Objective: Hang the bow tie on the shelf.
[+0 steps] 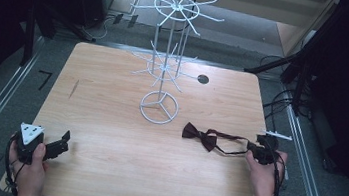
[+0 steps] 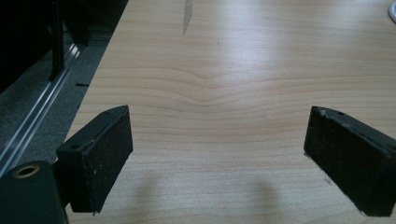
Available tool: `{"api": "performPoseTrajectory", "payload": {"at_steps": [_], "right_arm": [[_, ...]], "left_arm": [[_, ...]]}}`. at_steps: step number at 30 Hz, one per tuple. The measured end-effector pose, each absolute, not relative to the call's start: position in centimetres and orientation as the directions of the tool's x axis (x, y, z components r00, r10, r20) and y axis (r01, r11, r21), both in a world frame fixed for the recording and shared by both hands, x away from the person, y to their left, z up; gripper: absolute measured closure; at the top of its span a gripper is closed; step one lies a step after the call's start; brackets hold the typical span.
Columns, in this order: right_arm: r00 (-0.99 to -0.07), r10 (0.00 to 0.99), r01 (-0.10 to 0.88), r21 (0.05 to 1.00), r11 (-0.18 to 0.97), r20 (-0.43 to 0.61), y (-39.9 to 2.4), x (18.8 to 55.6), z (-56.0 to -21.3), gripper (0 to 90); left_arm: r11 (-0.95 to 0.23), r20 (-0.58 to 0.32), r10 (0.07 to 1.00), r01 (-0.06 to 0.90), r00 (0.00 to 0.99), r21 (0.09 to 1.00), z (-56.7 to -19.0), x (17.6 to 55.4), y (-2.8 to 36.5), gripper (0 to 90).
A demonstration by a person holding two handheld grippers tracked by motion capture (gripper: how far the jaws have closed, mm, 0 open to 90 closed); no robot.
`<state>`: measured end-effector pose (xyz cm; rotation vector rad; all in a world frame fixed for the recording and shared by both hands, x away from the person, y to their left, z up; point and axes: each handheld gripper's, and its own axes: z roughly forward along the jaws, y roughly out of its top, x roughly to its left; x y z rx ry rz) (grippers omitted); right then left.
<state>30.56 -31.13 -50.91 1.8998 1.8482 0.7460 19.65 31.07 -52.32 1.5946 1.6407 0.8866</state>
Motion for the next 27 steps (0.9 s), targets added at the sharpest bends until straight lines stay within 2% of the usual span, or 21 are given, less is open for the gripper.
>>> {"api": "performPoseTrajectory", "payload": {"at_steps": [4, 7, 13, 19, 27], "right_arm": [[-0.024, 0.994, 0.728, 0.684, -0.054, 0.103, -30.5, 30.1, -49.8, 90.0], [-0.059, 0.992, 0.636, 0.770, -0.049, 0.113, -29.2, 29.5, -48.2, 90.0], [-0.119, 0.987, 0.530, 0.847, -0.031, 0.111, -27.2, 29.1, -46.3, 90.0], [-0.174, 0.979, 0.431, 0.902, -0.024, 0.109, -24.5, 28.9, -44.1, 90.0], [-0.224, 0.967, 0.350, 0.936, -0.040, 0.125, -22.1, 29.0, -41.7, 90.0]], "left_arm": [[0.022, -0.012, 1.000, 0.543, -0.022, 0.839, -52.3, 19.7, 31.1, 8.6], [0.023, -0.013, 1.000, 0.542, -0.022, 0.840, -52.3, 19.7, 31.1, 8.6], [0.025, -0.013, 1.000, 0.544, -0.026, 0.838, -52.3, 19.6, 31.1, 8.7], [0.030, -0.018, 0.999, 0.544, -0.029, 0.838, -52.3, 19.6, 31.2, 8.7], [0.041, -0.028, 0.999, 0.542, -0.033, 0.839, -52.3, 19.7, 31.2, 8.6]]}}
